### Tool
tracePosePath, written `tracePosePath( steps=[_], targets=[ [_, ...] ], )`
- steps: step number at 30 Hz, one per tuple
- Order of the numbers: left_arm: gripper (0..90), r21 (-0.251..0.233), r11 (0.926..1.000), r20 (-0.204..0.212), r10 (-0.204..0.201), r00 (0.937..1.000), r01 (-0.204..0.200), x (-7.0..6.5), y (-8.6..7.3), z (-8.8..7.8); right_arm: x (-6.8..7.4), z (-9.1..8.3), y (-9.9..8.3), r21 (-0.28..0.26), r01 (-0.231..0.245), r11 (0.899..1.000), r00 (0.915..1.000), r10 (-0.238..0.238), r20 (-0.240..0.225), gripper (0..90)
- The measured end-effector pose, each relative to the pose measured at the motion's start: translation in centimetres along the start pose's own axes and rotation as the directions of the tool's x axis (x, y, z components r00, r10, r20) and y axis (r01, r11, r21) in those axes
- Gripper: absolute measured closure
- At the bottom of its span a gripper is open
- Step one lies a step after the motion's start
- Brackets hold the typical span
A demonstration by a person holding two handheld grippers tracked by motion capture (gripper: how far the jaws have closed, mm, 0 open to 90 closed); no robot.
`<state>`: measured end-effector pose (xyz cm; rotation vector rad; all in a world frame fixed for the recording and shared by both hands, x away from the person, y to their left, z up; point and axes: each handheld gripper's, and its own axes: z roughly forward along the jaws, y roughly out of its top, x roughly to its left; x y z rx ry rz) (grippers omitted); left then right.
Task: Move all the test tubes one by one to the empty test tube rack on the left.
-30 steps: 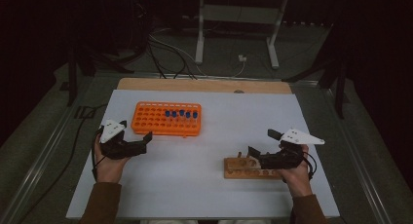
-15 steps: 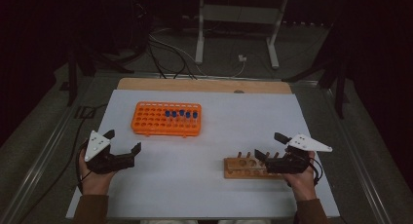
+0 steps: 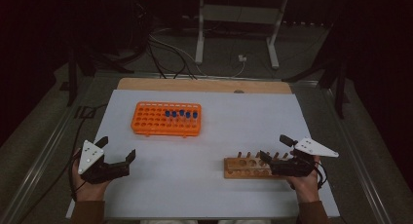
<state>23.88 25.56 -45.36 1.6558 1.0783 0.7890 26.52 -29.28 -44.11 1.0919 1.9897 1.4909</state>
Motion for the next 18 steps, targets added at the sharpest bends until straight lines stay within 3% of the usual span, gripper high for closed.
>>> tracePosePath(
  steps=[8, 18],
  targets=[
    [0.6, -0.049, 0.9985, 0.006, -0.022, 0.9997, 0.022, 0.0, 0.3, -0.5, -0.6, -0.7, -0.3, -0.034, -0.004, 0.999, 0.9997, 0.005, 0.024, 0.2],
    [0.6, -0.043, 0.9987, 0.009, -0.027, 0.9996, 0.027, -0.1, 0.1, -0.6, -1.1, -0.9, -0.9, -0.024, -0.007, 1.000, 0.9991, 0.008, 0.042, 0.2]
  ],
)
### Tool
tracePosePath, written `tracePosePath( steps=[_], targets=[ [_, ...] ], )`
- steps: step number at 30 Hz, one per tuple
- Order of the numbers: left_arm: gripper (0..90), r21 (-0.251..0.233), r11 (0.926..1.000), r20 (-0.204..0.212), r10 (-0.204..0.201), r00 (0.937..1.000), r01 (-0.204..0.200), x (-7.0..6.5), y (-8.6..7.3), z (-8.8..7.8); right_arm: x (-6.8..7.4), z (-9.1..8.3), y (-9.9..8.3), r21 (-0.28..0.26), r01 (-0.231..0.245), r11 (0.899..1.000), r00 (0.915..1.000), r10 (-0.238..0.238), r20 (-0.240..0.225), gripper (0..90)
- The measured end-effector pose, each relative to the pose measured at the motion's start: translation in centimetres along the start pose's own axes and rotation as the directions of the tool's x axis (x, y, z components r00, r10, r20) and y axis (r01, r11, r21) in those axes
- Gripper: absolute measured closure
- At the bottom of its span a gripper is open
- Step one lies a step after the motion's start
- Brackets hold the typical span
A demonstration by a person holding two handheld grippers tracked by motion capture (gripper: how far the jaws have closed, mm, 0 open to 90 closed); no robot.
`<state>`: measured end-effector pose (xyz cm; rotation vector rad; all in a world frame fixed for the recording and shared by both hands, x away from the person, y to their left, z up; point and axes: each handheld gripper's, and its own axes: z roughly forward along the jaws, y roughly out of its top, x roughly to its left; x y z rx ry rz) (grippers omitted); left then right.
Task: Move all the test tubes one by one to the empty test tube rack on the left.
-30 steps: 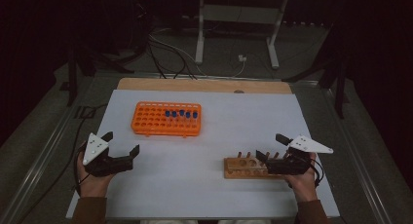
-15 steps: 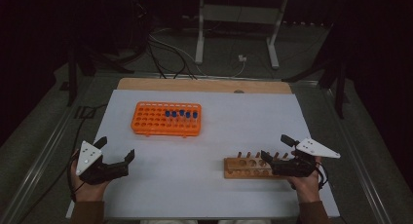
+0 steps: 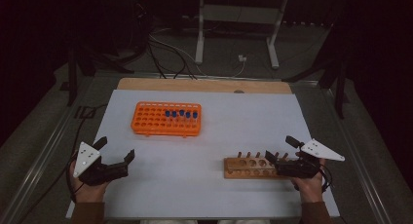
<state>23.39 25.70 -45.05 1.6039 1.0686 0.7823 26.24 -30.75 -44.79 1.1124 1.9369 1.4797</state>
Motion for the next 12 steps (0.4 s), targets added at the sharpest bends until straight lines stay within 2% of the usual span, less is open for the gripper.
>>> tracePosePath(
  steps=[12],
  targets=[
    [0.7, 0.000, 0.9996, -0.016, -0.028, 0.9995, 0.028, 0.49, -0.29, -0.56, -0.66, -0.27, -0.25, -0.009, -0.012, 1.000, 0.9997, 0.012, 0.021, 0.2]
  ],
)
